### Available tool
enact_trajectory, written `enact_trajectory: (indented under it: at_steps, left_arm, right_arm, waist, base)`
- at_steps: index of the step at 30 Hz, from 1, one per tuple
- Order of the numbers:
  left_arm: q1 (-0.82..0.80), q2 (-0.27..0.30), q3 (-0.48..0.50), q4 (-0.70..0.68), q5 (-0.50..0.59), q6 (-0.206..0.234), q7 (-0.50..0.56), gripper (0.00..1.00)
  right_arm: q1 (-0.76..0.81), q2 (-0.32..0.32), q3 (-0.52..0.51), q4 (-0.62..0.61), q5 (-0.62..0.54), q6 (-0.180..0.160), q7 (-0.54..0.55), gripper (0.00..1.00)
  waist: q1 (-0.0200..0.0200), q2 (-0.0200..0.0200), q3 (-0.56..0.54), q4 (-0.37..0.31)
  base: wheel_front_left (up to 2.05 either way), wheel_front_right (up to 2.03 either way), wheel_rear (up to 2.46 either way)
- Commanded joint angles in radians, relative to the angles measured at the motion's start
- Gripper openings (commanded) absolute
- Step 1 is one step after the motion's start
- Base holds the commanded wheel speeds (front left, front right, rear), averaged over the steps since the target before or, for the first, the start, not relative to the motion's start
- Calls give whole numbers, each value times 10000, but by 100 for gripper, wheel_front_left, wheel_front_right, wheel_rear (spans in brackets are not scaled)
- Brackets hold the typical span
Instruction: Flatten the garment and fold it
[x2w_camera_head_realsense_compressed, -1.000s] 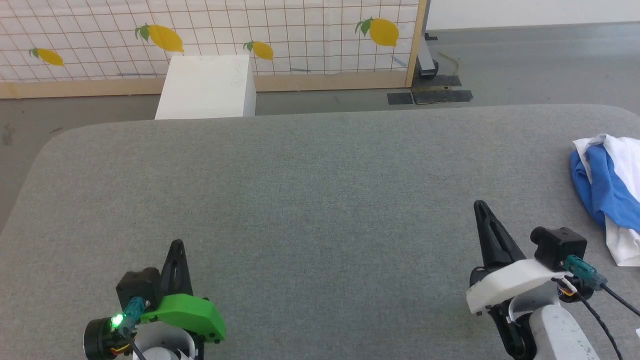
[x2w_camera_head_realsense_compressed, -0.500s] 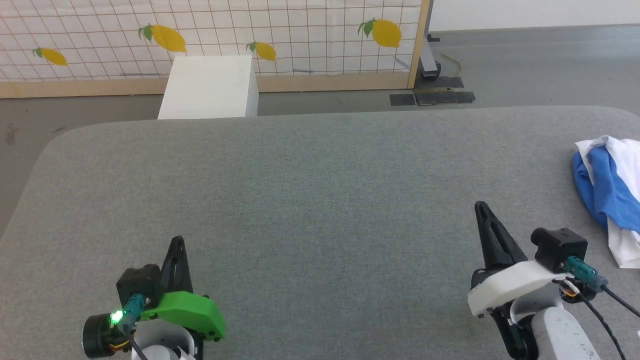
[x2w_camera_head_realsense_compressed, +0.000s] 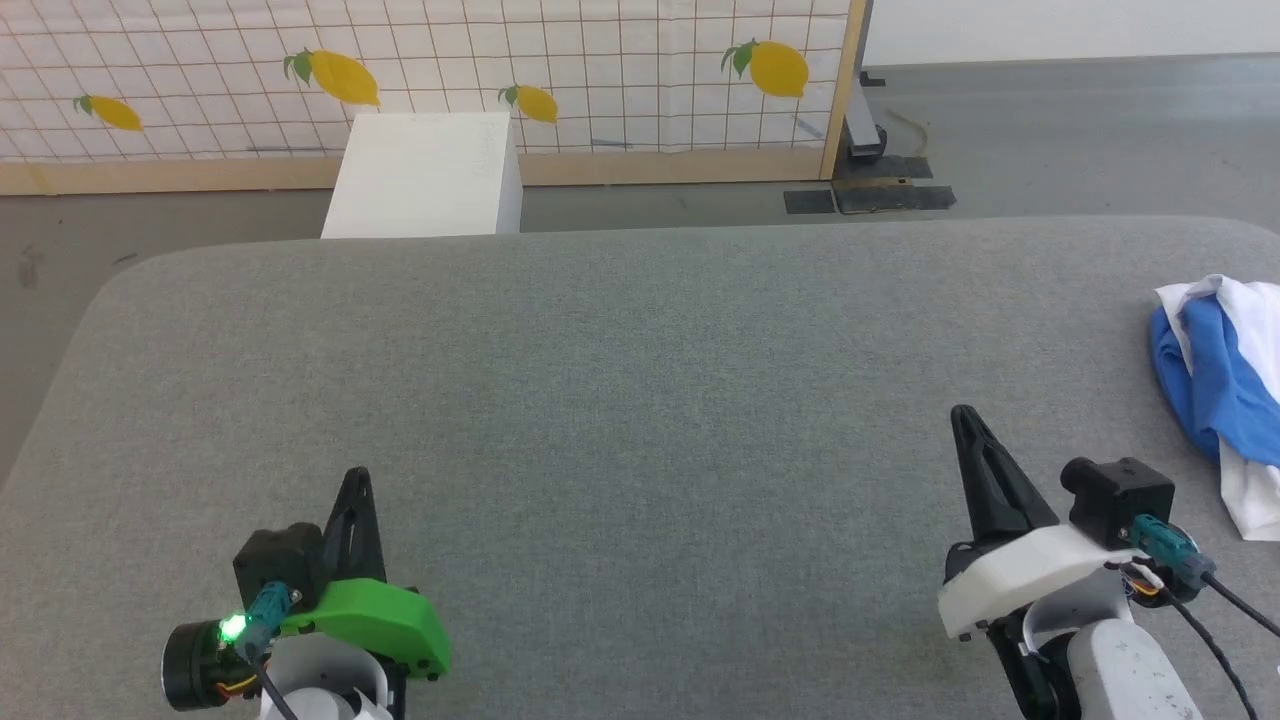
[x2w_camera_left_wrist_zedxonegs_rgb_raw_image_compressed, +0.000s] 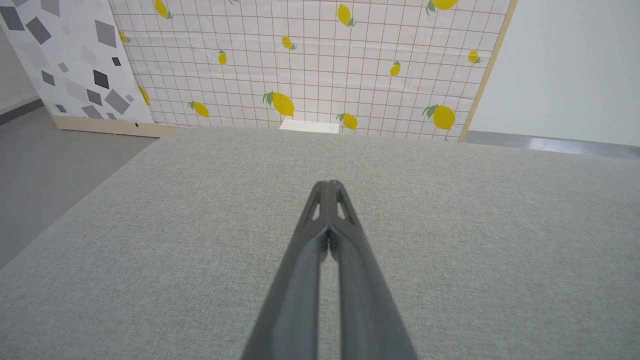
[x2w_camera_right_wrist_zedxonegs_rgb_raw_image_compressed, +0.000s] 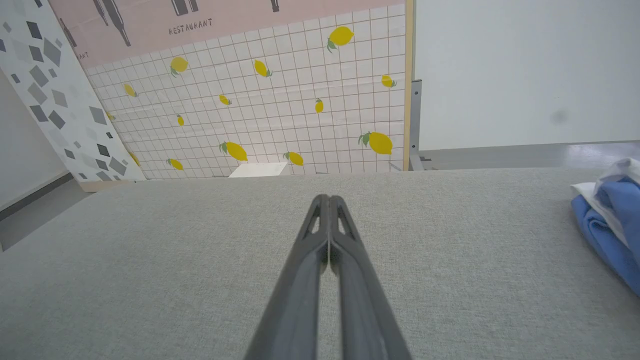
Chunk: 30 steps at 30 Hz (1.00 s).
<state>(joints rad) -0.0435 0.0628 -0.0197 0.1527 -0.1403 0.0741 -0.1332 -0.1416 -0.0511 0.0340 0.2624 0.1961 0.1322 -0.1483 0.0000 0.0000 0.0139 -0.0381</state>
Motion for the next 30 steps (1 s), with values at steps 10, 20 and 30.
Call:
enact_trajectory:
  at_steps: [10,20,30]
  left_arm:
    - [142,-38,31,-222,285,-135,175,0]
    - [180,-49,52,-391,430,-214,325,0]
    - [217,-61,73,-557,572,-290,472,0]
  right_arm:
    - [289,3,-63,-382,-307,-6,191,0]
    - [435,4,-99,-672,-521,-7,358,0]
    - [578,5,-134,-956,-731,-8,522,0]
  waist:
    - [0,0,-16,44]
    - [0,0,-32,88]
    - [0,0,-47,131]
  base:
    - [0,0,0]
    - [0,0,0]
    - [0,0,0]
